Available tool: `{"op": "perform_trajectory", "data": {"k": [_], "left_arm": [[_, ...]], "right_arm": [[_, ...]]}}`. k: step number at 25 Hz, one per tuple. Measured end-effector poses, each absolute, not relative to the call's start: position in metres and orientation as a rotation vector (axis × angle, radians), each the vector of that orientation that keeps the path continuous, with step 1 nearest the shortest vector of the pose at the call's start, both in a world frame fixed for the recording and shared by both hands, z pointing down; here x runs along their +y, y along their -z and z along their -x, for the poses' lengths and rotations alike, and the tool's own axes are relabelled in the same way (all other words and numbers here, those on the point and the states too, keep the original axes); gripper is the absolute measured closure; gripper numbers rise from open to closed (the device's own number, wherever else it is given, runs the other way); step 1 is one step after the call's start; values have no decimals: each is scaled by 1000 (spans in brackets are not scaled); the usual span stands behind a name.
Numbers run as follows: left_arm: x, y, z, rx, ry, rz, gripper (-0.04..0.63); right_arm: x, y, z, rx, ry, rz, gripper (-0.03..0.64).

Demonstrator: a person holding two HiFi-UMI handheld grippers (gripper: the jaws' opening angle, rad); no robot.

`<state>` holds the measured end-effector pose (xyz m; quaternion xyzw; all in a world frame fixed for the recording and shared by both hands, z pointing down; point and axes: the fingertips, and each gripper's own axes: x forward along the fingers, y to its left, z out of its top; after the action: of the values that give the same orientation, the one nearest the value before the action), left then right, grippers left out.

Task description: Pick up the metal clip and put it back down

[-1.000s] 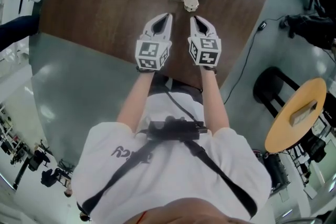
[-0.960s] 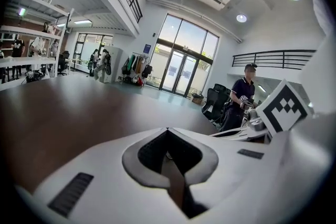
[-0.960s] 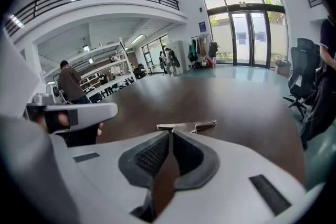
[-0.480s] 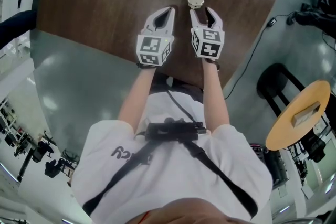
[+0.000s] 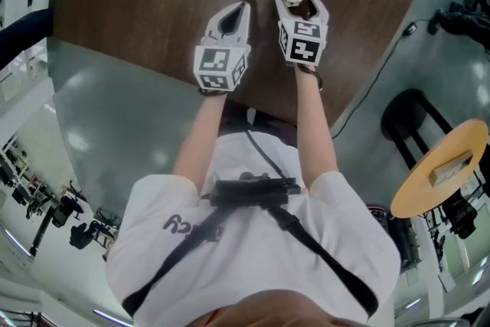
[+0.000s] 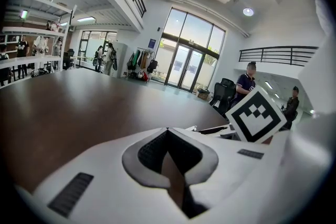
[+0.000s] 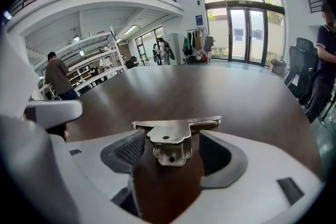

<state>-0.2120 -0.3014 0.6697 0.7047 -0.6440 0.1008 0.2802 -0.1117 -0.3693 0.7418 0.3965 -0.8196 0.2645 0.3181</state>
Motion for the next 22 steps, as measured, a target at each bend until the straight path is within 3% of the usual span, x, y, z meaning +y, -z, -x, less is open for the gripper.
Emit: {"op": "perform_trajectory", "data": {"k": [18,22], "left_arm": [[-281,-643,217,-1761,-219,-1891,591],[-272,-615,220,-1796,-182,-1909,591]], "right_arm": [[-371,-742,116,-2084,-631,-1120,319],[-353,-708,108,-2138,-643,-1155,321]]}}
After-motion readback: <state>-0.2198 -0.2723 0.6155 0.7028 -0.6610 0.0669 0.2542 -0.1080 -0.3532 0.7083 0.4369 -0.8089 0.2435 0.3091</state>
